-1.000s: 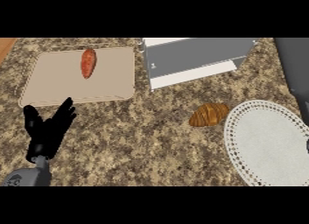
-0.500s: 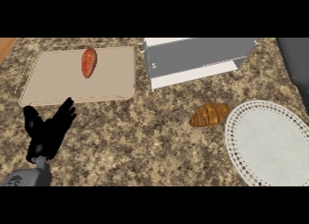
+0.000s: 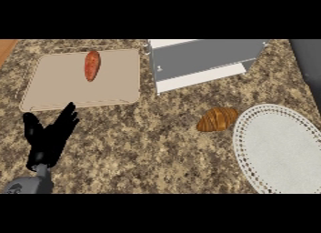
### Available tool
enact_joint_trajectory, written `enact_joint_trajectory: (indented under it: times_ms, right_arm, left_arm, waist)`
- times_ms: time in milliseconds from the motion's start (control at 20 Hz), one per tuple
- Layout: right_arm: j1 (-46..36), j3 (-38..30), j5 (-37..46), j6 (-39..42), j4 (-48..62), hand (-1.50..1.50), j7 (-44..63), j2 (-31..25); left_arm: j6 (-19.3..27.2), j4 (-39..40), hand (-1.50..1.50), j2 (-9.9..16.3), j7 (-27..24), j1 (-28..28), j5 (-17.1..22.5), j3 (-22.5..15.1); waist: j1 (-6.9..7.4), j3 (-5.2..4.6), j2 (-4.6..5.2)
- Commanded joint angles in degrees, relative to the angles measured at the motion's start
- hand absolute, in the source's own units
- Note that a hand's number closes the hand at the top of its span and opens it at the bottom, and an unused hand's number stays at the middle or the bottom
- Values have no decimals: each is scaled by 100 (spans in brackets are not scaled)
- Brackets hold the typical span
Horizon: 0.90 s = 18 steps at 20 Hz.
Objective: Pick the cupcake from the placemat and place it in the tiered shelf
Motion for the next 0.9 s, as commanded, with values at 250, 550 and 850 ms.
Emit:
enact_joint_trajectory:
  times_ms: [250, 550, 850]
  right_arm:
    - [-252, -1097, -990, -368, 184, -150, 226, -77]
    - [-522, -1747, -1684, -375, 200, -150, 507, -205]
    - [-457, -1860, -1590, -1122, 239, -150, 523, -804]
  left_arm:
    - [-108, 190, 0, 14, -179, 249, -29, 38]
    - [-42, 261, 0, 28, 201, -147, 47, 123]
    - [86, 125, 0, -131, 154, 28, -94, -10]
  waist:
    - [30, -34, 29]
    - [-49, -34, 12]
    - [-14, -35, 35]
